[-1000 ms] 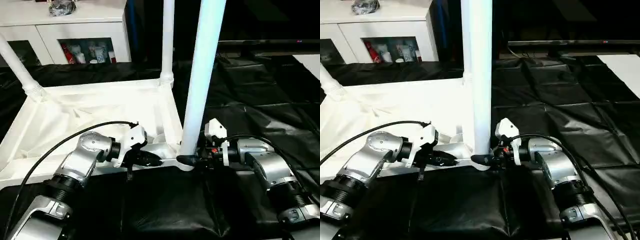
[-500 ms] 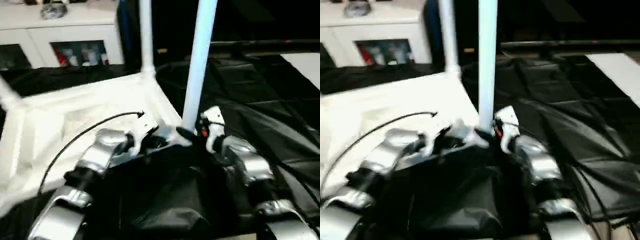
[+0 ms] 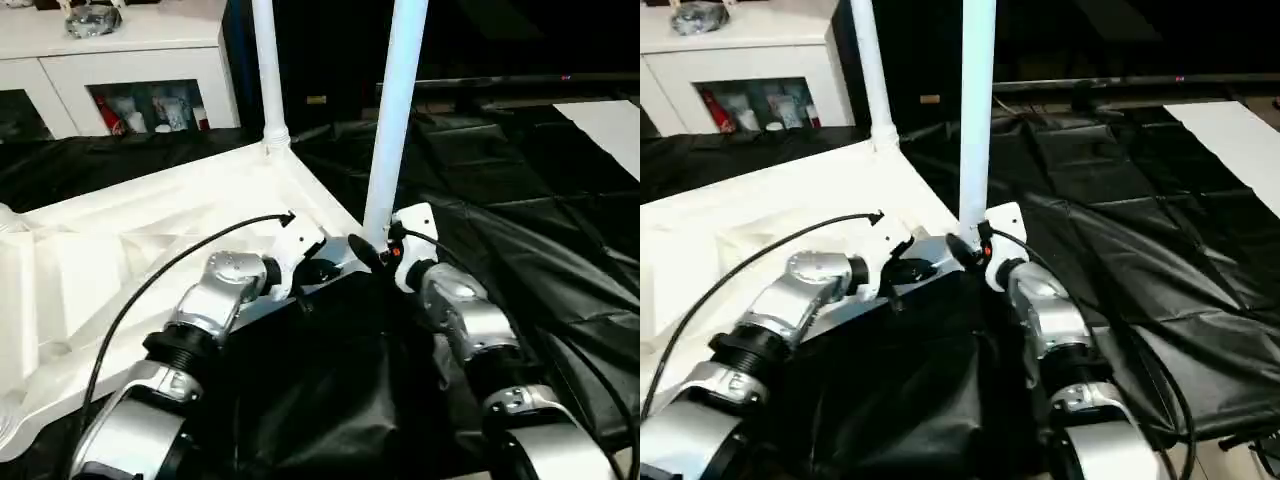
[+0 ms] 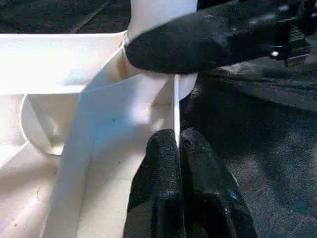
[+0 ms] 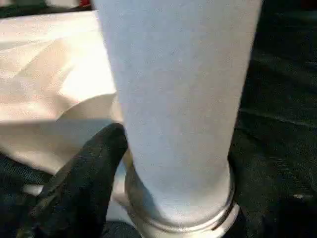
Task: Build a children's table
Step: Rotate leg to tighten
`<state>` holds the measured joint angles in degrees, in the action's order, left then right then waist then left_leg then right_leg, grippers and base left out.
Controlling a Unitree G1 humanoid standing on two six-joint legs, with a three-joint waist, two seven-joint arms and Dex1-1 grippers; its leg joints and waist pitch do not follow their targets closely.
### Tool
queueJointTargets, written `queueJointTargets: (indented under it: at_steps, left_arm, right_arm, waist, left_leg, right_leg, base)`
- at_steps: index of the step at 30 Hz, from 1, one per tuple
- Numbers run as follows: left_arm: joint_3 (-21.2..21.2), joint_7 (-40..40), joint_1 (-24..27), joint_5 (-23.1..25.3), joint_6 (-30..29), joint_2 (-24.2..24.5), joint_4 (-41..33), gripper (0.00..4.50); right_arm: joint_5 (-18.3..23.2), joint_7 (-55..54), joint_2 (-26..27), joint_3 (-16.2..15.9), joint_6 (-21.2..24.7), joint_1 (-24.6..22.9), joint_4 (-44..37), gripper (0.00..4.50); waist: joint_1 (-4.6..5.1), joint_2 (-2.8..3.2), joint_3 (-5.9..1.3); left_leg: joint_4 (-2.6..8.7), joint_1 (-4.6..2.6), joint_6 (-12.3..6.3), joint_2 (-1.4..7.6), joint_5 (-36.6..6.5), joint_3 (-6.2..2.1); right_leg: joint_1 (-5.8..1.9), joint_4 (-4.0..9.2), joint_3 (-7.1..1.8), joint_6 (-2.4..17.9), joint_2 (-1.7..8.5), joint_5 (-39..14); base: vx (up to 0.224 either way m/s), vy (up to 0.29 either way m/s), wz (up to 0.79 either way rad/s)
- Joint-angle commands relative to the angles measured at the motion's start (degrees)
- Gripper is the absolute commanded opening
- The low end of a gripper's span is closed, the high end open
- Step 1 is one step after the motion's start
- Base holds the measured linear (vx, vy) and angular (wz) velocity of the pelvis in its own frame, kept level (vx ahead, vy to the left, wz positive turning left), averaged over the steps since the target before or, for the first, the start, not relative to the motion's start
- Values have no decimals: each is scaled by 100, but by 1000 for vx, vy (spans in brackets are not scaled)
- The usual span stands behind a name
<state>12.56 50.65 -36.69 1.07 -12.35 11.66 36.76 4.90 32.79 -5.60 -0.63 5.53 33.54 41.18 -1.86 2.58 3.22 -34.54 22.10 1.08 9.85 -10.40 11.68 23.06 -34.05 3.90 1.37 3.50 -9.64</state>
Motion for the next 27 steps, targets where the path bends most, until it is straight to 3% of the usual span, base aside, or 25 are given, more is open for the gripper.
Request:
queueJointTargets:
  at_steps: [1,3,7,11,16,18,25,26,27]
  left_arm:
    - [170,397,-48,-244,333,-88,-454,0]
    - [163,553,5,-299,400,-40,-526,0]
    - [185,1118,199,-486,373,151,-860,0]
    - [284,1572,404,-546,398,435,-1116,0]
    - [327,2082,619,-700,292,715,-1452,0]
    - [343,2297,705,-764,223,851,-1601,0]
    - [393,2576,825,-826,142,1071,-1760,0]
    - [404,2595,837,-822,123,1085,-1777,0]
    - [404,2595,837,-822,123,1085,-1777,0]
  right_arm:
    - [49,894,152,-700,42,-66,-94,373]
    - [26,1103,21,-758,-10,-84,-139,373]
    - [101,1782,-363,-761,-19,-148,-358,373]
    - [197,2572,-846,-776,-21,-309,-694,373]
    - [420,3294,-1252,-814,124,-553,-1094,373]
    - [480,3537,-1381,-826,236,-635,-1242,373]
    - [620,3806,-1493,-878,456,-717,-1452,358]
    - [631,3820,-1490,-890,491,-728,-1480,331]
    - [631,3820,-1490,-890,491,-728,-1480,331]
  waist:
    - [-49,-56,-441]
    - [-61,-56,-434]
    - [-110,-42,-418]
    - [-203,-36,-395]
    - [-278,-45,-395]
    - [-321,-38,-399]
    - [-325,-23,-395]
    - [-328,-27,-401]
    - [-324,-27,-400]
  left_leg:
    - [372,-83,-484,363,-817,-210]
    - [360,-85,-540,366,-784,-192]
    - [372,-110,-475,400,-947,-183]
    - [386,-162,-378,413,-1188,-173]
    - [402,-145,-335,420,-1190,-190]
    - [406,-171,-329,430,-1174,-184]
    - [411,-162,-239,412,-1224,-192]
    - [411,-157,-238,414,-1193,-194]
    - [412,-151,-239,414,-1191,-197]
  right_leg:
    - [-316,340,-284,1378,551,-889]
    - [-309,342,-280,1423,542,-853]
    - [-287,356,-280,1388,533,-1124]
    - [-237,399,-294,1306,527,-1482]
    - [-250,405,-299,1172,539,-1678]
    - [-222,406,-304,1165,525,-1657]
    - [-224,416,-300,1166,526,-1718]
    - [-229,407,-300,1161,526,-1679]
    - [-233,406,-298,1165,529,-1674]
  base:
    - [0,0,0]
    - [0,0,0]
    - [0,0,0]
    - [0,0,0]
    - [0,0,0]
    - [0,0,0]
    - [0,0,0]
    - [0,0,0]
    - [0,0,0]
